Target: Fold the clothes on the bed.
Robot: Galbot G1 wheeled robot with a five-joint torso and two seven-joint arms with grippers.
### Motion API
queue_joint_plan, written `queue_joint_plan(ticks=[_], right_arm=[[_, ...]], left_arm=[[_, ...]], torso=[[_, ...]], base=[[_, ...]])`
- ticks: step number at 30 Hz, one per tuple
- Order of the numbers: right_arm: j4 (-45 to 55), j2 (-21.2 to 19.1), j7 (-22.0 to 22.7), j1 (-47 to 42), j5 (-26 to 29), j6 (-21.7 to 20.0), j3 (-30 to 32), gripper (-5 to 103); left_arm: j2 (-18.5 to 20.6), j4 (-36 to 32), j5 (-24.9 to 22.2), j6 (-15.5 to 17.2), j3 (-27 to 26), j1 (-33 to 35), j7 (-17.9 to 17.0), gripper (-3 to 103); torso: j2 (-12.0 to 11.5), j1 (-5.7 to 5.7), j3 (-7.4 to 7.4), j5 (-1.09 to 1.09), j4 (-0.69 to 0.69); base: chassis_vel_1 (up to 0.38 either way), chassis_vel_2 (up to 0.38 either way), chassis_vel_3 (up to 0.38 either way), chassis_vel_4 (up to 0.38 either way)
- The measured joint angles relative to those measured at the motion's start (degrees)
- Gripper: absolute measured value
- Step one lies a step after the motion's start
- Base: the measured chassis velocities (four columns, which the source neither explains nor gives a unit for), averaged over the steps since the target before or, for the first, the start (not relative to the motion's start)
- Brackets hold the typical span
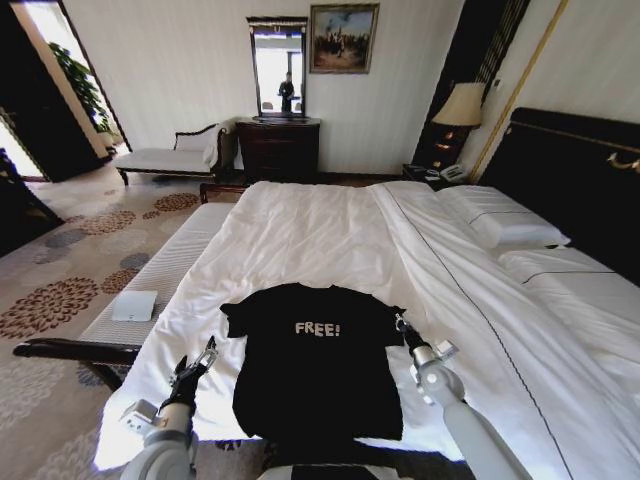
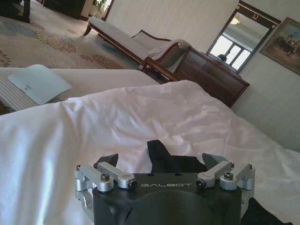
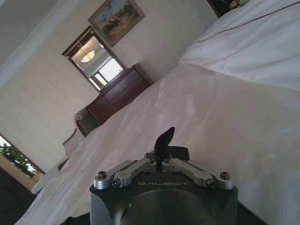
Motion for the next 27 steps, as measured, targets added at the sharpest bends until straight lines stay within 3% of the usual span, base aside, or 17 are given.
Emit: queue_joint_plan(ticks=[11,20,23,25,27], right_arm=[[0.69,5.36,-0.51,2.39,-6.59,1.03,-8.61,0],[-2.80,6.92,-0.57,3.68,-9.74,1.96,-11.15,-2],[-2.44,6.73,-0.59,2.85,-11.06,2.61,-11.12,14],[-2.15,6.61,-0.70,2.55,-11.34,2.89,-11.03,14],[-0.56,6.13,-1.55,1.11,-11.85,3.67,-10.31,25]], left_arm=[[-0.06,-1.54,0.69,-0.74,-2.01,3.11,-0.21,100],[-1.29,-1.51,1.98,-1.39,-1.59,3.62,-0.27,100],[-1.50,-0.76,2.25,-1.48,-1.27,3.43,-0.27,100],[-1.55,-0.58,2.28,-1.48,-1.15,3.31,-0.32,100],[-1.67,-0.17,2.51,-1.48,-0.74,2.97,-0.41,100]], torso=[[0.00,0.00,0.00,0.00,0.00],[0.00,0.00,0.00,0.01,0.01],[0.00,0.00,0.00,0.01,0.00],[0.00,0.00,0.00,0.02,0.00],[0.00,0.00,0.00,0.01,0.00]], base=[[0.000,0.000,0.000,0.000],[0.000,0.000,0.000,0.000],[0.000,0.000,0.000,0.000],[0.000,0.000,0.000,0.000],[0.000,0.000,0.000,0.000]])
